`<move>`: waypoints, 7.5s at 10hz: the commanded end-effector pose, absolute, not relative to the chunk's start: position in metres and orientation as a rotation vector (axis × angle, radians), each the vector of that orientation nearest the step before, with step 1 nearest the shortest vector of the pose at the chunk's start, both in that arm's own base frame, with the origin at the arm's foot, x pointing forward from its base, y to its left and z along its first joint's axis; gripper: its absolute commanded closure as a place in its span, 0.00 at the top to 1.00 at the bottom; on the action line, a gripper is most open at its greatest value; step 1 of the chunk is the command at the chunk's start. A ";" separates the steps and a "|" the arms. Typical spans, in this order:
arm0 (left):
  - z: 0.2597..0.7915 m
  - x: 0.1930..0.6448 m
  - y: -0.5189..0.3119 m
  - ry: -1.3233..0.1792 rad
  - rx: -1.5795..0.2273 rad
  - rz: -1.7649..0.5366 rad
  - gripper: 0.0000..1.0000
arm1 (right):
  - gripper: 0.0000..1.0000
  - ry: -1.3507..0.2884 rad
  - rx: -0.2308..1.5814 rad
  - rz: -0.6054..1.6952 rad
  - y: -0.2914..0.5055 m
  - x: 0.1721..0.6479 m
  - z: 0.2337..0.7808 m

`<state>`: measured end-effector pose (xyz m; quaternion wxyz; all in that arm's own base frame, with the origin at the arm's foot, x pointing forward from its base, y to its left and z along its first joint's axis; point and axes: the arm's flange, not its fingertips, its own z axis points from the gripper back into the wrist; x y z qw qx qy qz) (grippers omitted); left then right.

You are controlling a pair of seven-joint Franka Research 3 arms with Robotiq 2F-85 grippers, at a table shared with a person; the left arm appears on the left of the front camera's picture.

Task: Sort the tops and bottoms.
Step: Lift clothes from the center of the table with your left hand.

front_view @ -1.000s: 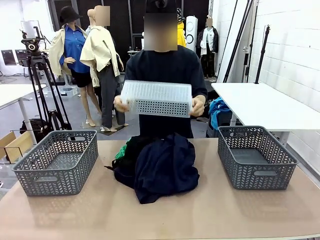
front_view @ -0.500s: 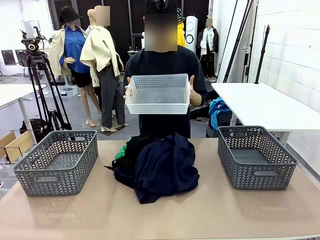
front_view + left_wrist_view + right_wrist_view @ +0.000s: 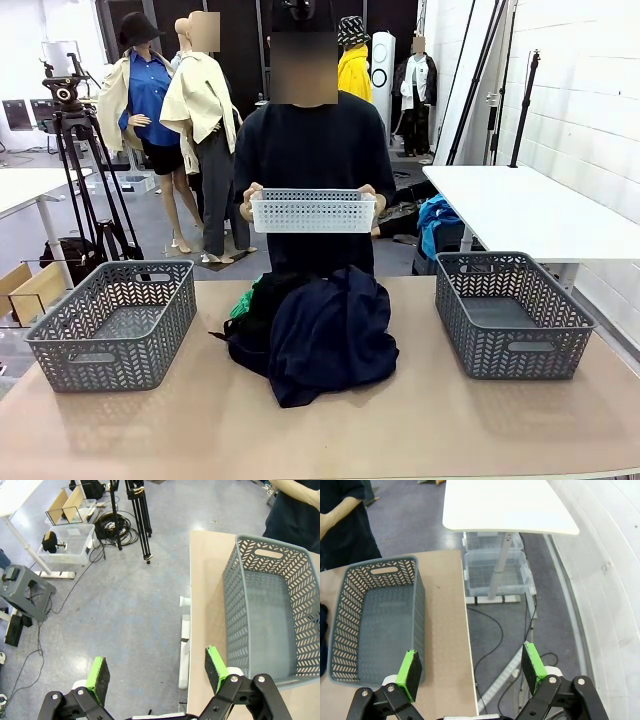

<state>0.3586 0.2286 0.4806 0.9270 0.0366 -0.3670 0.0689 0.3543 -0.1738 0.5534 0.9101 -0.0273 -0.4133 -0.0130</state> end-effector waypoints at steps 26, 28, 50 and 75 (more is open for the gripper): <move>0.480 0.357 0.231 -0.751 0.077 0.144 1.00 | 1.00 -0.853 -0.053 -0.028 -0.174 0.355 0.553; 0.480 0.357 0.231 -0.751 0.077 0.144 1.00 | 1.00 -0.853 -0.053 -0.028 -0.174 0.355 0.553; 0.480 0.357 0.231 -0.751 0.077 0.144 1.00 | 1.00 -0.853 -0.053 -0.028 -0.174 0.355 0.553; 0.611 0.374 0.118 -1.025 -0.082 -0.264 1.00 | 1.00 -0.853 -0.053 -0.028 -0.174 0.355 0.553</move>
